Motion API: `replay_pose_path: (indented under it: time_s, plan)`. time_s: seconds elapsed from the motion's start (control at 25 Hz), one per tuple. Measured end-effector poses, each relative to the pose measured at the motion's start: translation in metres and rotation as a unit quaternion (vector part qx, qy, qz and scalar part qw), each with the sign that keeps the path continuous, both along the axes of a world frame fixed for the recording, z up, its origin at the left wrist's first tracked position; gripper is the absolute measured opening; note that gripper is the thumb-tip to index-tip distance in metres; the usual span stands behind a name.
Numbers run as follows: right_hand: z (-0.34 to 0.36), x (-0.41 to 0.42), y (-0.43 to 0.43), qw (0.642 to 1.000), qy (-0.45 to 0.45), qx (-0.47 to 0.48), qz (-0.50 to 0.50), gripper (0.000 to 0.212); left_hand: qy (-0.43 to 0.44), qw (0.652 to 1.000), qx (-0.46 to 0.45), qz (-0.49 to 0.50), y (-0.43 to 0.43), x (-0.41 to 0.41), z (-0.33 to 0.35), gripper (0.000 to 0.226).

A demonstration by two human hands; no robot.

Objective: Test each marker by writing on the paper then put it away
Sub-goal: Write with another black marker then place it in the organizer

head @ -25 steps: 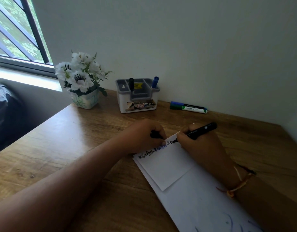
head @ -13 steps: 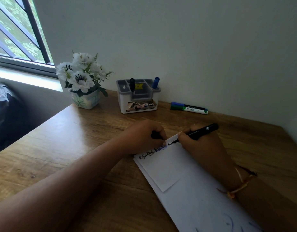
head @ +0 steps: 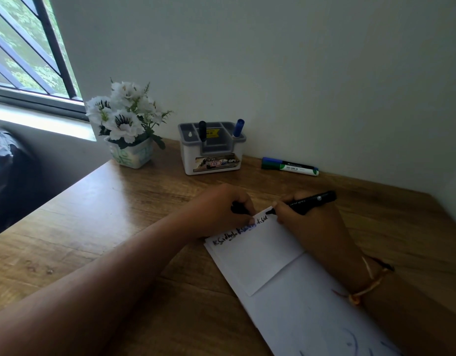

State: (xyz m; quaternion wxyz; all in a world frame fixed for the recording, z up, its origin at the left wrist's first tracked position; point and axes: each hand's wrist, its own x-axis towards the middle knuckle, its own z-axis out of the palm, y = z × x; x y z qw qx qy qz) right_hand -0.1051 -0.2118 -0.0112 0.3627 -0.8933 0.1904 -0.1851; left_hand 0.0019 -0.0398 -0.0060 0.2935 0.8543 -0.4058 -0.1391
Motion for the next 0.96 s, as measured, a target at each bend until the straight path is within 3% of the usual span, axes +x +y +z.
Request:
replay_pose_path:
  time_s: [0.28,0.6,0.96]
  plan:
    - [0.002,0.0046,0.0007,0.999,0.024,-0.034,0.008,0.008,0.005,1.0,0.0,0.001,-0.0011,0.0017,-0.0017,0.01]
    - [-0.0005,-0.001,-0.0001,1.0,-0.015,0.018,-0.018,0.006,0.002,1.0,0.002,0.003,-0.0011,0.0021,-0.0028,0.01]
    - [0.0009,0.0024,0.0002,1.0,0.0,-0.003,-0.021,0.009,0.002,1.0,-0.002,0.0,0.0,0.0014,-0.002,0.01]
